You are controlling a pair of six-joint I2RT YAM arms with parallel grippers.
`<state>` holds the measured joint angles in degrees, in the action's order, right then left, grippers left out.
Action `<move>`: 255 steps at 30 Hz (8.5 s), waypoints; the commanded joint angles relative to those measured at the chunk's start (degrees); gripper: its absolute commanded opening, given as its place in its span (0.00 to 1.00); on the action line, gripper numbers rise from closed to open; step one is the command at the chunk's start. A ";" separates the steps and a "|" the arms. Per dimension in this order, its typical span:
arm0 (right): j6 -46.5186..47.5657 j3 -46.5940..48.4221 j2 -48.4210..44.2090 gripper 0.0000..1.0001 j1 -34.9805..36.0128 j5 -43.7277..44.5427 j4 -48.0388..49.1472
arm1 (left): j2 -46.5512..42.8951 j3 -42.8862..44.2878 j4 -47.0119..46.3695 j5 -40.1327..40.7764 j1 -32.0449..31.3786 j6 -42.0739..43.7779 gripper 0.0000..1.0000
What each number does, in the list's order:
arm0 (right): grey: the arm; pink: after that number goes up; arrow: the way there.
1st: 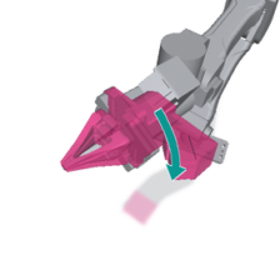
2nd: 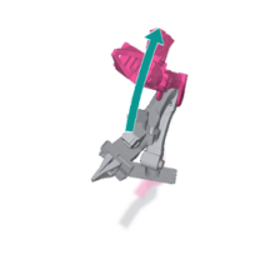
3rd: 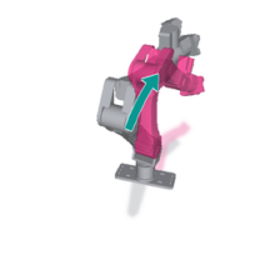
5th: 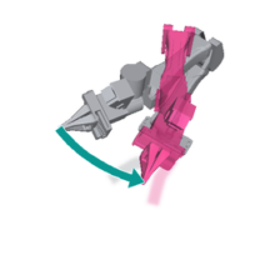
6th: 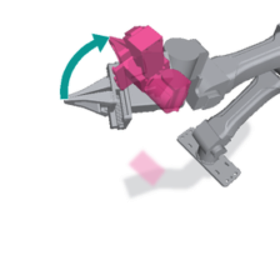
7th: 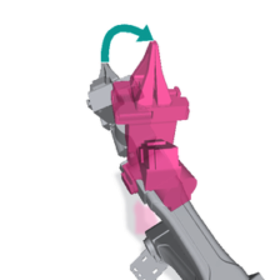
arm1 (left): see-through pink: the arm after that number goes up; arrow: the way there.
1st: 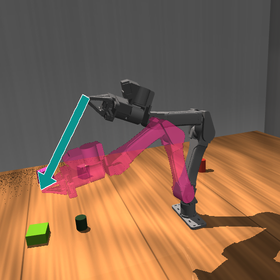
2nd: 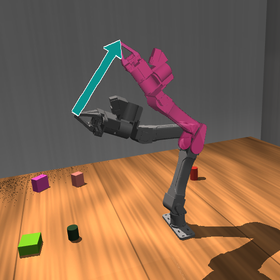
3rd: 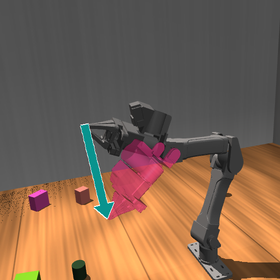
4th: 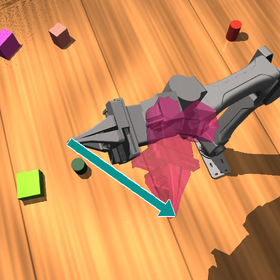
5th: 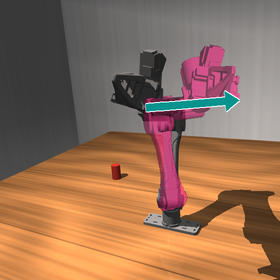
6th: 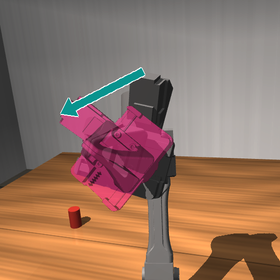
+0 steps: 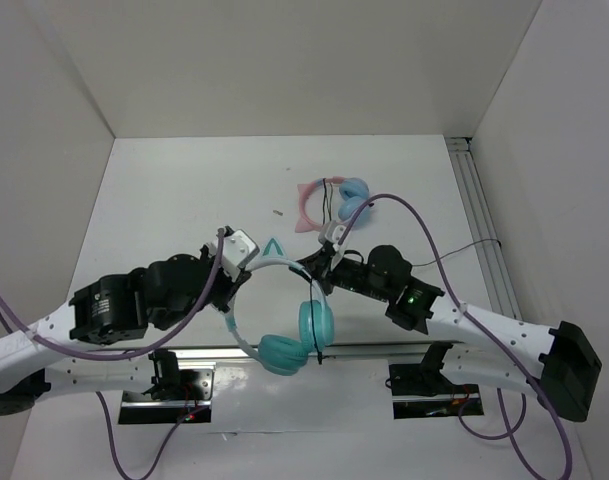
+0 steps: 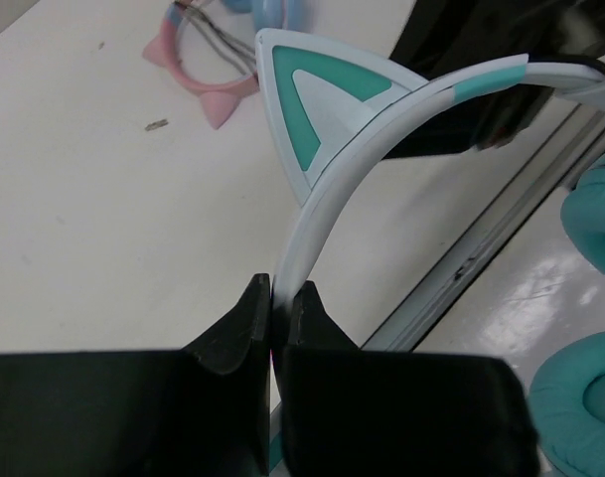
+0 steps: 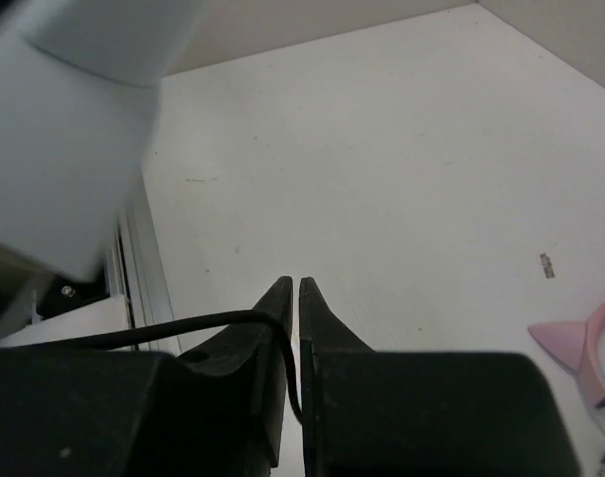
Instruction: Wrap the headphones
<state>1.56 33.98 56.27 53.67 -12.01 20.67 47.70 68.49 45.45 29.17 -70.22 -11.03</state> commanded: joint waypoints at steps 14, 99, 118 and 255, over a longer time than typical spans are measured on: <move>-19.13 -6.12 29.91 0.62 -9.02 -21.73 47.25 | -5.60 8.50 -16.36 18.96 -0.98 -28.07 0.00; 16.98 30.98 18.61 0.13 -0.75 35.06 -28.41 | 29.91 4.47 7.45 -6.67 28.91 -13.41 0.00; 8.38 21.84 22.83 0.01 -15.35 13.86 -13.65 | 20.68 17.28 21.52 -0.16 15.91 -19.91 0.00; -7.63 26.67 3.58 0.01 8.91 34.87 -41.32 | 27.18 0.41 4.47 5.19 29.25 -18.68 0.00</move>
<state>-7.55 57.82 60.66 63.13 20.14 -19.94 77.34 68.23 49.41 31.24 -42.17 -28.23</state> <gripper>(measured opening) 0.120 0.122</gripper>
